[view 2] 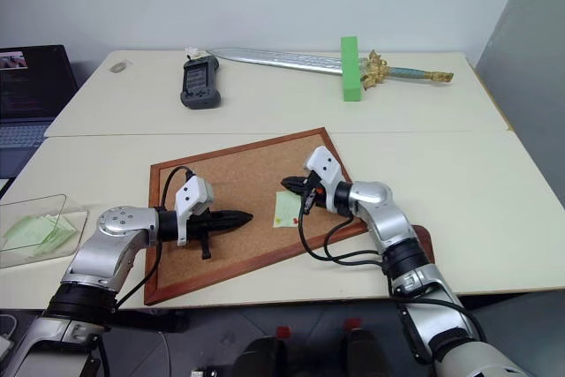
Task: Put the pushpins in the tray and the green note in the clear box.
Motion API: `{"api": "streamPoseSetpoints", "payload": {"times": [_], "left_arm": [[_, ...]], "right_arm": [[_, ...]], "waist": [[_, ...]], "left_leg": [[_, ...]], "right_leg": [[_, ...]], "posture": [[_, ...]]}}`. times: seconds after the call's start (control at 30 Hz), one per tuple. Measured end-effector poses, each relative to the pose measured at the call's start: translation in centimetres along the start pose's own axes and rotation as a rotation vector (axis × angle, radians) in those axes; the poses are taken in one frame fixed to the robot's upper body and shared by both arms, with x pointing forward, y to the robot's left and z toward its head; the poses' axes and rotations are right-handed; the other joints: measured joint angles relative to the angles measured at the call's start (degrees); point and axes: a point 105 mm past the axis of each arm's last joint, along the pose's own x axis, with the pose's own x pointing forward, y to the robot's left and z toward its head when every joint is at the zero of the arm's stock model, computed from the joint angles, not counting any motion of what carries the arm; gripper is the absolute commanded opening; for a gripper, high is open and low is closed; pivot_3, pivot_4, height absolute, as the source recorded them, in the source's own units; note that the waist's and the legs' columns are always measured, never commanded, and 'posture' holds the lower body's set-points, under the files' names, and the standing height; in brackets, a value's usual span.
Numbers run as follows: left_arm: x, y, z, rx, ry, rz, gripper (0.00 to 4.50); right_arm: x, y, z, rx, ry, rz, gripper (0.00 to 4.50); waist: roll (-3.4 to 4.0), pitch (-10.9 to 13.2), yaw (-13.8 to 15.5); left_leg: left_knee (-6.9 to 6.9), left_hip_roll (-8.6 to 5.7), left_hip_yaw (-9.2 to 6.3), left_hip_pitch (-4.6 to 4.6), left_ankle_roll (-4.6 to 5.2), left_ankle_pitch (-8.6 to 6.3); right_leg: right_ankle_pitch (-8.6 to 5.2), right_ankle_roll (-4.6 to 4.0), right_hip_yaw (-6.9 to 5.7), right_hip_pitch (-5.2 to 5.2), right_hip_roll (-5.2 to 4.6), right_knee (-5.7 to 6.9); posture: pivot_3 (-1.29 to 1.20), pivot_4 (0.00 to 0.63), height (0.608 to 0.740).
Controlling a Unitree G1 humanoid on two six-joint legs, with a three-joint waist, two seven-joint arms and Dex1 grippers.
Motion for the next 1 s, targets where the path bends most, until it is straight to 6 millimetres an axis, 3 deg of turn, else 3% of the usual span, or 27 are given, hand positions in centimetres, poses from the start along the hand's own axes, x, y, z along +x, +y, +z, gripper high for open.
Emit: {"api": "streamPoseSetpoints", "payload": {"times": [0.3,0.43,0.73,0.77,0.87,1.0], "left_arm": [[0.0,0.0,0.0,0.001,0.000,-0.001,0.00],[0.1,0.0,0.1,0.003,0.000,-0.003,0.00],[0.1,-0.1,0.1,0.004,0.003,-0.006,0.00],[0.6,-0.3,0.2,0.009,-0.003,-0.021,0.00],[0.4,-0.2,0.0,0.002,0.001,-0.017,0.00],[0.3,0.1,-0.3,-0.011,0.009,-0.010,0.00]], "right_arm": [[-0.3,-0.1,-0.1,-0.006,0.005,-0.008,0.01],[-2.1,-0.4,0.2,-0.030,0.016,-0.036,0.01],[-11.5,-0.6,1.8,-0.055,0.078,-0.205,0.01],[-14.5,0.2,1.3,-0.041,0.125,-0.266,0.01],[-19.0,1.1,-0.7,0.024,0.228,-0.386,0.01],[-22.2,3.0,-4.0,0.126,0.329,-0.463,0.01]], "waist": [[0.00,0.0,0.0],[0.00,0.0,0.1],[0.11,0.0,0.5],[0.15,-0.1,0.8],[0.17,-0.2,0.8],[0.27,-0.2,0.6]], "left_leg": [[0.00,0.00,-0.04,-0.01,0.00,0.00],[0.00,0.01,-0.11,-0.03,0.00,0.00],[-0.04,-0.03,-0.18,-0.10,0.01,-0.01],[-0.05,-0.02,-0.27,-0.15,0.02,-0.01],[-0.07,-0.07,-0.26,-0.10,0.02,-0.01],[-0.04,-0.08,0.05,0.04,0.03,-0.01]], "right_leg": [[0.00,0.00,0.00,0.00,0.00,0.00],[0.00,0.00,-0.01,0.00,-0.02,-0.02],[-0.01,0.01,-0.06,0.07,-0.02,-0.21],[-0.02,0.02,-0.10,0.12,-0.04,-0.28],[-0.02,0.02,-0.09,0.20,-0.05,-0.32],[-0.04,0.06,-0.02,0.30,-0.03,-0.31]], "posture": [[0.00,0.150,0.740],[0.00,0.150,0.740],[0.00,0.150,0.740],[0.00,0.150,0.740],[0.00,0.150,0.740],[0.00,0.150,0.740]]}}
